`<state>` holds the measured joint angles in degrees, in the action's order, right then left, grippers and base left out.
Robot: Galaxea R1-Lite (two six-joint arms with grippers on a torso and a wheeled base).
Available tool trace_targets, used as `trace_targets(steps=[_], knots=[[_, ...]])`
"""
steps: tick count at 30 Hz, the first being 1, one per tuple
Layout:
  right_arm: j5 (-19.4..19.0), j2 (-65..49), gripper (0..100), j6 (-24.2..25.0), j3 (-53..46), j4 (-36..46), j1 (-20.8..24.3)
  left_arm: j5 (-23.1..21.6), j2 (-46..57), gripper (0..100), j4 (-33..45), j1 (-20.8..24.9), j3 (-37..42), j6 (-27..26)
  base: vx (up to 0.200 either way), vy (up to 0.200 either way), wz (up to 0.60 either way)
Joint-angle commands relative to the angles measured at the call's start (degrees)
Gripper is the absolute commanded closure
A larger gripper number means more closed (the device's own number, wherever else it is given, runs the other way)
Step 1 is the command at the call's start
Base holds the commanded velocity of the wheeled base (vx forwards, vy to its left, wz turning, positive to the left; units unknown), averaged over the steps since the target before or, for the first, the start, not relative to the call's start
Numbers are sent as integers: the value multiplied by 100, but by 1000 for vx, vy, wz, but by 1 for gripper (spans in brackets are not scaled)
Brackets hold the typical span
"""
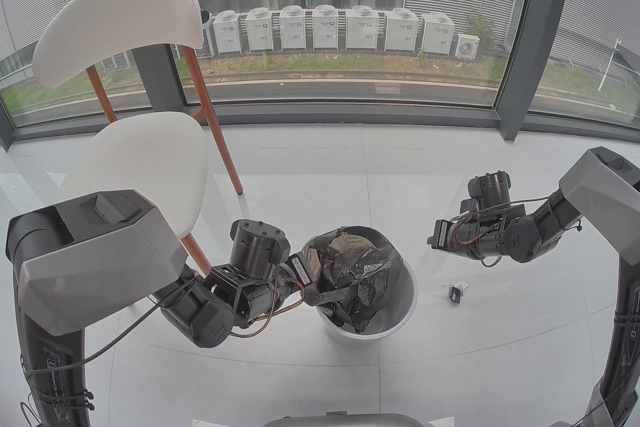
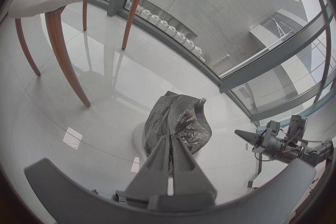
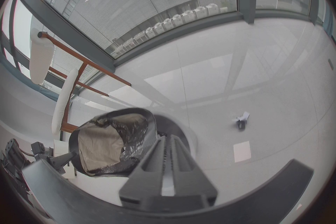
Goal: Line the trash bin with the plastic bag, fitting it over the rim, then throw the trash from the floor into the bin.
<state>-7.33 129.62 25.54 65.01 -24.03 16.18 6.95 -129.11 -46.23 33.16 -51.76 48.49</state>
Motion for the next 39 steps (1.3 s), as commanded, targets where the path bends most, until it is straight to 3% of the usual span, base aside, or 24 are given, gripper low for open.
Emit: trace_targets(steps=[1, 6, 10, 20, 39], knots=[[-137, 107, 0, 153, -226, -23, 61, 8, -62, 100, 0, -11, 17, 2, 0, 0, 0], [-1148, 116, 0, 346, -463, -401, 79, -1, -53, 100, 0, 6, 35, 2, 0, 0, 0], [-1491, 204, 0, 346, -525, -796, 79, -1, -35, 100, 0, 15, 35, 2, 0, 0, 0], [-1702, 634, 0, 320, -340, -840, 193, 8, -9, 100, 0, 15, 61, 2, 0, 0, 0], [-1711, 1610, 0, 346, 759, -1043, 219, 8, -53, 100, -9, 24, 26, 2, 0, 0, 0]])
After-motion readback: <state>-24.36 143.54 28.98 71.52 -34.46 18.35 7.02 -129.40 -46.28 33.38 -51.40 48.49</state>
